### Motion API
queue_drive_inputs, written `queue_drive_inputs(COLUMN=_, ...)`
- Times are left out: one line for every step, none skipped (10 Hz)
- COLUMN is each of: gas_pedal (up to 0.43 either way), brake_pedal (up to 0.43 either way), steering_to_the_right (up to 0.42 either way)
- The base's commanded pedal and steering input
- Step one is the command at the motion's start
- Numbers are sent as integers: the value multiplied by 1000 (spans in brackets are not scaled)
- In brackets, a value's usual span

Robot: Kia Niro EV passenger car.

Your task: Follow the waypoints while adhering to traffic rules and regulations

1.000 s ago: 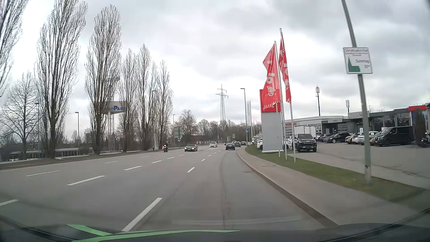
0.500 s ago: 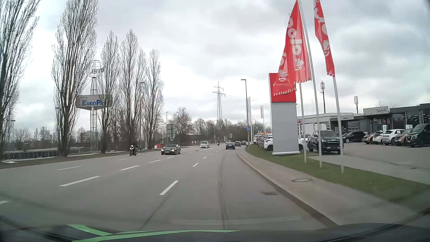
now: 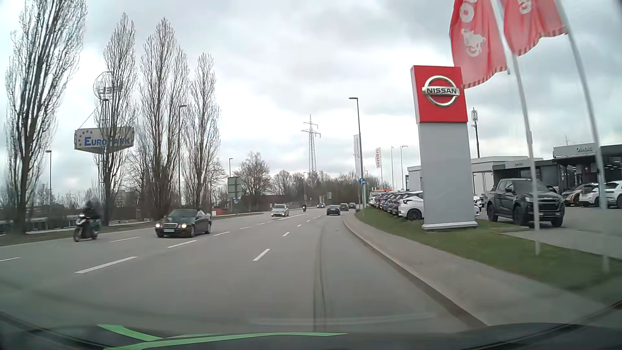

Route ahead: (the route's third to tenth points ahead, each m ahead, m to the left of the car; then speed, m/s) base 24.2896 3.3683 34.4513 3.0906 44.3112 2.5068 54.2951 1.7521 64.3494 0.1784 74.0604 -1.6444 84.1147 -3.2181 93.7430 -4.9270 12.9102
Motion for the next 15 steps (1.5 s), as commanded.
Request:
queue_drive_inputs(gas_pedal=67, brake_pedal=0, steering_to_the_right=8)
queue_drive_inputs(gas_pedal=79, brake_pedal=0, steering_to_the_right=8)
queue_drive_inputs(gas_pedal=79, brake_pedal=0, steering_to_the_right=8)
queue_drive_inputs(gas_pedal=79, brake_pedal=0, steering_to_the_right=8)
queue_drive_inputs(gas_pedal=79, brake_pedal=0, steering_to_the_right=8)
queue_drive_inputs(gas_pedal=79, brake_pedal=0, steering_to_the_right=8)
queue_drive_inputs(gas_pedal=79, brake_pedal=0, steering_to_the_right=8)
queue_drive_inputs(gas_pedal=79, brake_pedal=0, steering_to_the_right=8)
queue_drive_inputs(gas_pedal=79, brake_pedal=0, steering_to_the_right=8)
queue_drive_inputs(gas_pedal=79, brake_pedal=0, steering_to_the_right=8)
queue_drive_inputs(gas_pedal=79, brake_pedal=0, steering_to_the_right=8)
queue_drive_inputs(gas_pedal=79, brake_pedal=0, steering_to_the_right=8)
queue_drive_inputs(gas_pedal=79, brake_pedal=0, steering_to_the_right=8)
queue_drive_inputs(gas_pedal=79, brake_pedal=0, steering_to_the_right=8)
queue_drive_inputs(gas_pedal=79, brake_pedal=0, steering_to_the_right=8)
